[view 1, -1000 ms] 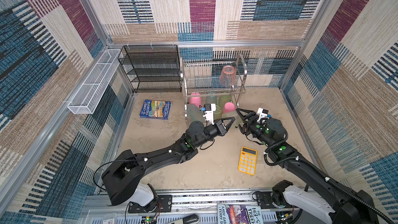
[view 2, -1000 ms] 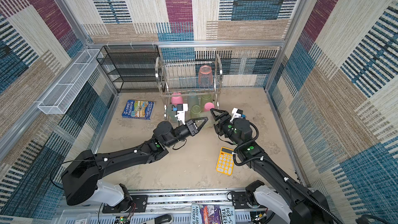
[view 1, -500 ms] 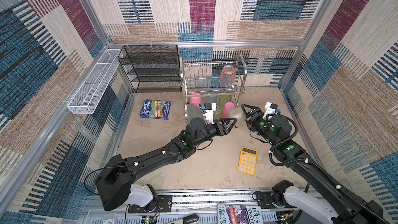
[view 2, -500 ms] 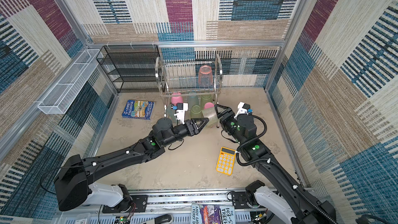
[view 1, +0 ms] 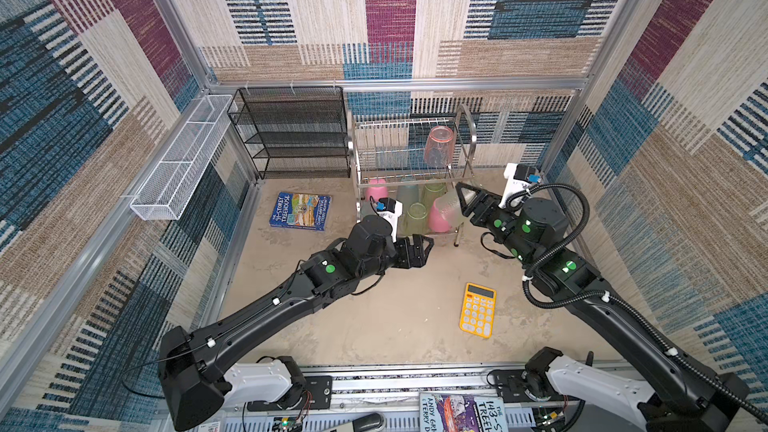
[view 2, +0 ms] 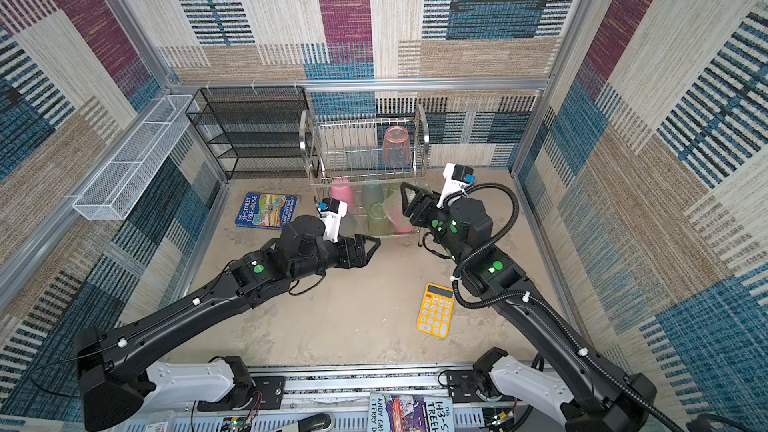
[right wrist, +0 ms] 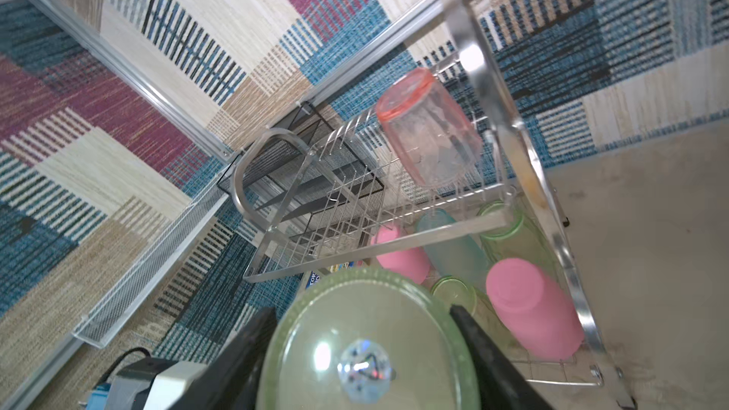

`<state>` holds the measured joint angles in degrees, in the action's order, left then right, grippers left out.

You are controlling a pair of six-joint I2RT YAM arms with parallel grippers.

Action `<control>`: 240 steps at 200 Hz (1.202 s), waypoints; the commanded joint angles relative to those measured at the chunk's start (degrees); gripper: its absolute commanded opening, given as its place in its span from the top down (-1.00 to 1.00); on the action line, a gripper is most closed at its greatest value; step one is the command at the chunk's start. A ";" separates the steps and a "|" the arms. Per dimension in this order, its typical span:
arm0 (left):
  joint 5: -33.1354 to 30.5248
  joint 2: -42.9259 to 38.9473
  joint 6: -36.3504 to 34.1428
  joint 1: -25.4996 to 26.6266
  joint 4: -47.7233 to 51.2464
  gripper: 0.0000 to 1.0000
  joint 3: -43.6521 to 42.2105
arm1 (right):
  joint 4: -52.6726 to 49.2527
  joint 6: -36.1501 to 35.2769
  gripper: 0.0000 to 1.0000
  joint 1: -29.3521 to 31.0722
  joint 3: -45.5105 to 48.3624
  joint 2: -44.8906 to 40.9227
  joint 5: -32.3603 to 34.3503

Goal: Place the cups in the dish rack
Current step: 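Carry the green cup up into the upper tier while left gripper withdraws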

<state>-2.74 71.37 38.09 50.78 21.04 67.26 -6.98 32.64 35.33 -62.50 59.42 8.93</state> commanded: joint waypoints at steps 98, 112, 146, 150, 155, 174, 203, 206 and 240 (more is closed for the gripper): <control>-3.37 -3.76 -23.33 -7.45 31.12 -0.89 3.49 | -7.34 -32.48 -0.28 9.05 -41.33 31.20 17.36; -2.39 -3.96 -25.53 -7.47 31.13 -0.88 3.40 | -8.17 -34.12 -0.28 9.07 -45.78 35.18 18.82; -2.71 -4.17 -27.96 -7.72 30.70 -0.87 2.83 | -9.75 -38.24 -0.30 8.97 -57.60 45.65 21.83; -2.59 -4.18 -28.13 -7.81 30.64 -0.88 2.70 | -10.03 -38.78 -0.31 8.99 -59.29 46.84 22.16; -2.53 -4.26 -28.32 -7.87 30.56 -0.87 2.56 | -10.82 -39.17 -0.31 8.99 -61.66 48.78 22.57; -2.35 -4.62 -28.67 -8.22 30.47 -0.87 2.10 | -16.14 -39.86 -0.32 8.72 -72.78 56.57 23.25; -1.53 -5.67 -28.59 -8.69 29.87 -0.87 1.30 | -23.20 -39.10 -0.34 7.45 -85.75 65.39 22.20; -1.42 -5.71 -28.59 -8.80 29.85 -0.86 1.15 | -23.74 -38.95 -0.34 7.19 -86.23 65.80 22.05; 0.14 -6.33 -27.95 -9.25 28.95 -0.86 0.33 | -23.49 -36.13 -0.34 4.29 -82.08 65.73 18.82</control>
<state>-4.27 65.43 10.74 41.78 51.62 68.14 -29.28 -5.63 40.95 -146.67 125.40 30.06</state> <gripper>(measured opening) 0.933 0.674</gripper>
